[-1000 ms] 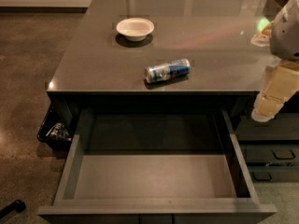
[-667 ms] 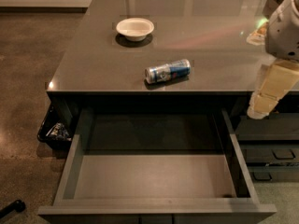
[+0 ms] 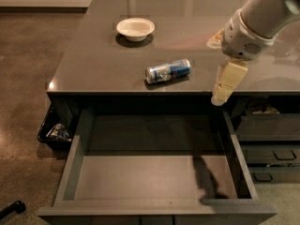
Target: Place redbull can into top drawer
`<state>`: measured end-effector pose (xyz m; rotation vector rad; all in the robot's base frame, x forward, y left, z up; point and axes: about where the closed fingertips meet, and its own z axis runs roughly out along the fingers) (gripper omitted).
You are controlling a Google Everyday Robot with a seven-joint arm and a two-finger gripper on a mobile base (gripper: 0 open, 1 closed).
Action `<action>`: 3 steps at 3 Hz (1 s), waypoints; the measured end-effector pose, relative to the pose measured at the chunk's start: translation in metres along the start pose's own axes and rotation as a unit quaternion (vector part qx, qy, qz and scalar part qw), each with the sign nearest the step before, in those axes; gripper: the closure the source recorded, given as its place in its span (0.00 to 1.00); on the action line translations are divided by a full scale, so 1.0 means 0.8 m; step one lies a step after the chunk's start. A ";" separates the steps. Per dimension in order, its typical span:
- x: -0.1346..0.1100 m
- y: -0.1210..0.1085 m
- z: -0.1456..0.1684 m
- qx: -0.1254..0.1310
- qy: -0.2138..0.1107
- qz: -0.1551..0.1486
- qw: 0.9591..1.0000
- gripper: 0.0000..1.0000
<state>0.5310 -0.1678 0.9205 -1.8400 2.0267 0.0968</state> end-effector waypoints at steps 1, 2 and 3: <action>0.000 0.000 0.000 0.000 0.000 0.000 1.000 0.00; -0.013 -0.034 0.022 0.006 -0.012 -0.027 1.000 0.00; -0.029 -0.079 0.054 0.011 -0.034 -0.059 0.998 0.00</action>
Offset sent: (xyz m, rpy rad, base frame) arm 0.0862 0.0296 -0.0196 0.0253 -0.0844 0.1366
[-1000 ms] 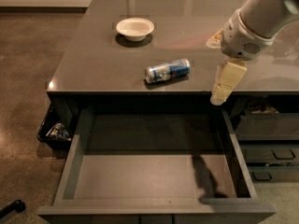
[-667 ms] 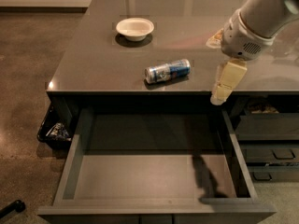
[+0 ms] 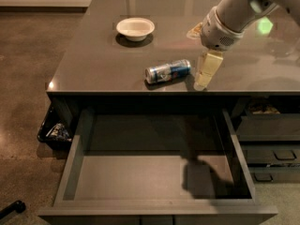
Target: Place redbull can into top drawer
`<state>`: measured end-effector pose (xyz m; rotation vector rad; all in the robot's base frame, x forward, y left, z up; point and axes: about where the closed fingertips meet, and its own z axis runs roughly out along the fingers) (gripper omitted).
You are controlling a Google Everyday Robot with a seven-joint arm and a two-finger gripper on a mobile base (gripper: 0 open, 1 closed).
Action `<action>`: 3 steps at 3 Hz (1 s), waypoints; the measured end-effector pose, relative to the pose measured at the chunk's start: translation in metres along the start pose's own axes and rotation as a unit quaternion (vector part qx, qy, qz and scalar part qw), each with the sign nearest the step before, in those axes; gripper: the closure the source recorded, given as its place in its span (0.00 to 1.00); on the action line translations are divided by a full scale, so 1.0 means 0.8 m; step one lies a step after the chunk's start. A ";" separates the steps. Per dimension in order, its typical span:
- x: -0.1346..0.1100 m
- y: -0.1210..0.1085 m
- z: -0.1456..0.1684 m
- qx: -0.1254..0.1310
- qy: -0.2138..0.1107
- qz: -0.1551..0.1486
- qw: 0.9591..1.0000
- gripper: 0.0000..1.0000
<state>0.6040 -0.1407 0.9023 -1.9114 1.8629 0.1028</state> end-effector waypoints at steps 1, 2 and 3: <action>-0.005 -0.029 0.032 -0.004 -0.020 -0.018 1.000 0.00; -0.006 -0.042 0.058 -0.012 -0.034 -0.023 0.999 0.00; -0.005 -0.045 0.076 -0.025 -0.042 -0.023 0.999 0.00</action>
Offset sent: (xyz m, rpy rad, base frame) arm 0.0621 0.0273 -0.0456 0.0815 0.0107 0.0939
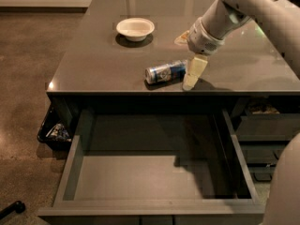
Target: Place redbull can into top drawer
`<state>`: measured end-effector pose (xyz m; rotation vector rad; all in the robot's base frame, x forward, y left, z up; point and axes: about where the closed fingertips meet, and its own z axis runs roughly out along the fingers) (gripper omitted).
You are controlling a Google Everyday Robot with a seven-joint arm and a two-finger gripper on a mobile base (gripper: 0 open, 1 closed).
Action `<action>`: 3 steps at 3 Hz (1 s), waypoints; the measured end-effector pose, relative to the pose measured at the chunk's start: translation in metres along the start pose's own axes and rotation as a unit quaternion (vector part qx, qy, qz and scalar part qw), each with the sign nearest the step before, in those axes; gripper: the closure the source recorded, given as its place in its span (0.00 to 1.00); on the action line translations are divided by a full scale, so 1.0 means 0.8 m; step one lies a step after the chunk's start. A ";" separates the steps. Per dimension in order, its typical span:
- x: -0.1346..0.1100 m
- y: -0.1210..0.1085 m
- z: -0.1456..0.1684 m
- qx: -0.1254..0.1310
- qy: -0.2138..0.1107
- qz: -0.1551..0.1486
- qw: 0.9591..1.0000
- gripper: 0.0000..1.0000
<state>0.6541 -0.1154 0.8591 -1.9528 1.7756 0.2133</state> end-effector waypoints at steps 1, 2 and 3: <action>0.000 0.000 0.000 0.000 0.000 0.000 1.000 0.18; 0.000 0.000 0.001 0.000 0.000 0.000 1.000 0.42; 0.000 0.000 0.001 0.000 0.000 0.000 1.000 0.65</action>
Offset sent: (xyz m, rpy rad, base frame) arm 0.0001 0.0001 -0.0004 0.0001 0.0006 0.0001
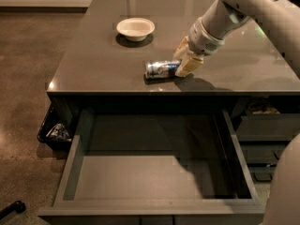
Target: Place redbull can into top drawer
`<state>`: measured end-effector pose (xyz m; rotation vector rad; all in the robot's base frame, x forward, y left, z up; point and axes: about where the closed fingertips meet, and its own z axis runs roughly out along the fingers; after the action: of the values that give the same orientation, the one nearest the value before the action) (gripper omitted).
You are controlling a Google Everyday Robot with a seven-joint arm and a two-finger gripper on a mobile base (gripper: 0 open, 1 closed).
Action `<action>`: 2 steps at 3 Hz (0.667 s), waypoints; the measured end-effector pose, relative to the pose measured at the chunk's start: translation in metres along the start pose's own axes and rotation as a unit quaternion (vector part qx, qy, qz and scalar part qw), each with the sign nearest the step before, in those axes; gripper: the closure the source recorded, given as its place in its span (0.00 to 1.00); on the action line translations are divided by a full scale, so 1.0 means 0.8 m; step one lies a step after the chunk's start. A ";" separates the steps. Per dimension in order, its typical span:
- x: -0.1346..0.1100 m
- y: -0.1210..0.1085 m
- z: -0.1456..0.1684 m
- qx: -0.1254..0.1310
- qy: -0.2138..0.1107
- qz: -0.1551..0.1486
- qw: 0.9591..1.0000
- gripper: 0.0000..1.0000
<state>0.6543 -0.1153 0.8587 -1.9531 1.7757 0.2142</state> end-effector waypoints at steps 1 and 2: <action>0.000 0.000 0.000 0.000 0.000 0.000 1.000 0.88; -0.006 0.011 0.002 0.010 -0.003 0.005 1.000 1.00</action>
Offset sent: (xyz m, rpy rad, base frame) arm -0.0484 0.0200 -0.0010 0.0573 -0.0779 -0.0852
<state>0.6455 -0.1107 0.8574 -1.9291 1.7765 0.2052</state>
